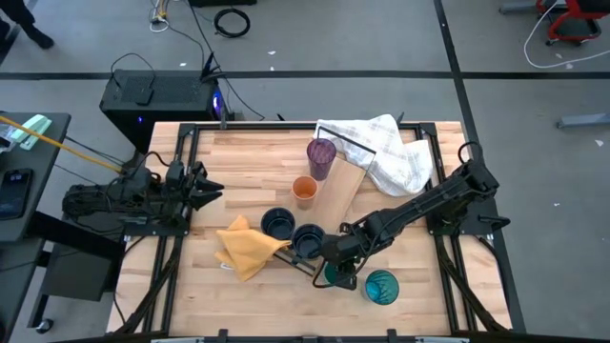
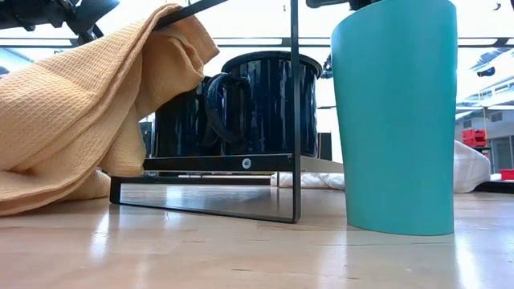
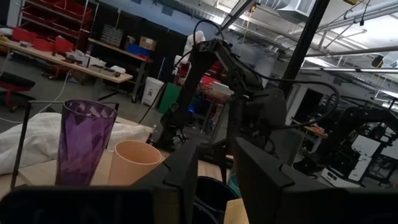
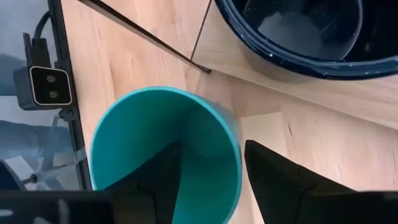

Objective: Stack small to large cups/mugs on shelf
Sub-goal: Put the light blue cup on the shelf

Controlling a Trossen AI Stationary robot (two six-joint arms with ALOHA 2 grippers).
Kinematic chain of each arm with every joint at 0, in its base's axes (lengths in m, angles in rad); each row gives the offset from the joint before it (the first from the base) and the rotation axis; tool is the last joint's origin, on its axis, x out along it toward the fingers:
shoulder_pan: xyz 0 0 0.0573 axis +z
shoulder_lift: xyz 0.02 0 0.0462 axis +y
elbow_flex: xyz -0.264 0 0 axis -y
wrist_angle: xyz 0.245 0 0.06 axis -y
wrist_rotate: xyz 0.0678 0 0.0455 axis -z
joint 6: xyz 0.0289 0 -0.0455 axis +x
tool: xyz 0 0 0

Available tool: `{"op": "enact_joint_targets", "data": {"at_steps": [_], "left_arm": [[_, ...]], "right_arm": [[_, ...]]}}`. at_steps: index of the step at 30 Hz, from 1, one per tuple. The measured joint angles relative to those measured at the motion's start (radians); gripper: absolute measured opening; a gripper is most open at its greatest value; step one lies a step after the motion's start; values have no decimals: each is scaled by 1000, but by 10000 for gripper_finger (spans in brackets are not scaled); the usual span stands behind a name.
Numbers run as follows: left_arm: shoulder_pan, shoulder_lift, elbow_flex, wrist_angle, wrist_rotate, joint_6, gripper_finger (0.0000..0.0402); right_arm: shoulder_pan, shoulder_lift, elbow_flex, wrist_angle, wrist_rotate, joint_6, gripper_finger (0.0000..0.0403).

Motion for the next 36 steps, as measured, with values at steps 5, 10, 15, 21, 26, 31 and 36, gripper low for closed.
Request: {"op": "enact_joint_targets", "data": {"at_steps": [5, 10, 15, 21, 26, 31, 36], "left_arm": [[0, 0, 0, 3, 0, -2, 110], [0, 0, 0, 3, 0, -1, 110], [0, 0, 0, 3, 0, -1, 110], [0, 0, 0, 3, 0, -1, 110], [0, 0, 0, 2, 0, 0, 110], [0, 0, 0, 1, 0, -1, 110], [0, -1, 0, 1, 0, 0, 110]], "right_arm": [[-1, 0, 0, -1, 1, -1, 138], [-1, 1, 0, -6, -27, -9, 40], [-1, 1, 0, -9, -41, -16, 14], [-6, 1, 0, -58, -52, -27, 6], [-14, -4, 0, -81, -57, -32, 4], [-34, -37, 0, -105, -49, -34, 2], [-45, -112, 0, -134, -22, -23, 2]]}}
